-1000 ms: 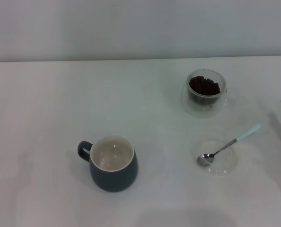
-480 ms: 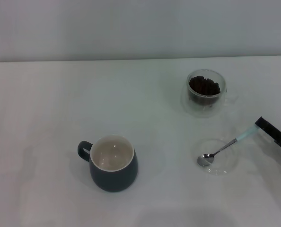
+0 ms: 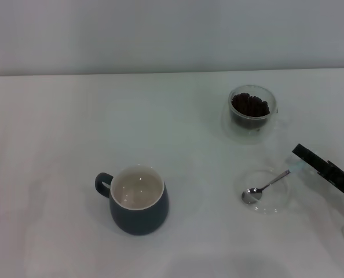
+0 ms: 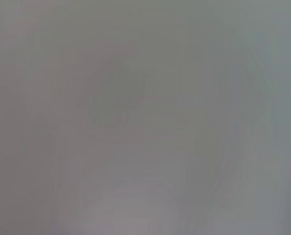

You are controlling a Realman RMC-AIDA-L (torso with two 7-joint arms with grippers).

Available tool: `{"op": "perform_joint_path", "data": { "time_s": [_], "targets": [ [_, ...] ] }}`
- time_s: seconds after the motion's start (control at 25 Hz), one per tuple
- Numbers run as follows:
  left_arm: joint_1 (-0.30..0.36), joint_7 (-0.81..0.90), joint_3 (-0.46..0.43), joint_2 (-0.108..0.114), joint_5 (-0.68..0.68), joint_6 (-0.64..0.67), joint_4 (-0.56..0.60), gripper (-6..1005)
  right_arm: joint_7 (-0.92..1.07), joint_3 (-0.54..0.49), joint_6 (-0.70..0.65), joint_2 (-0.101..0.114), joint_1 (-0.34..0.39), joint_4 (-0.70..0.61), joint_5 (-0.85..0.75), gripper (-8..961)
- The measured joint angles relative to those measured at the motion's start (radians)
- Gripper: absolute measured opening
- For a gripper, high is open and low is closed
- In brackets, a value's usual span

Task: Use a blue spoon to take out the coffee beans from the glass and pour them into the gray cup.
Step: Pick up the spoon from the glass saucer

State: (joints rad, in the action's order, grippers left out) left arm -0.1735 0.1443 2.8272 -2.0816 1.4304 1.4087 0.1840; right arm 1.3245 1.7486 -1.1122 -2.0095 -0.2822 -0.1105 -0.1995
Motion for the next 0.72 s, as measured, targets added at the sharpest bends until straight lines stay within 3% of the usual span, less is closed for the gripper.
{"op": "perform_joint_path", "data": {
  "time_s": [0.4, 0.64, 0.72],
  "targets": [
    [-0.002, 0.0, -0.005, 0.0, 0.001, -0.001, -0.006, 862, 0.005, 0.003, 0.024, 0.0, -0.002, -0.009, 0.008, 585],
    [-0.006, 0.0, -0.006, 0.0, 0.001, -0.001, -0.007, 861, 0.017, 0.007, 0.041, -0.001, -0.012, -0.01, 0.003, 384],
    [-0.007, 0.0, -0.006, 0.0, 0.001, -0.001, -0.007, 861, 0.018, 0.008, 0.041, -0.001, -0.012, -0.01, 0.002, 366]
  ]
}}
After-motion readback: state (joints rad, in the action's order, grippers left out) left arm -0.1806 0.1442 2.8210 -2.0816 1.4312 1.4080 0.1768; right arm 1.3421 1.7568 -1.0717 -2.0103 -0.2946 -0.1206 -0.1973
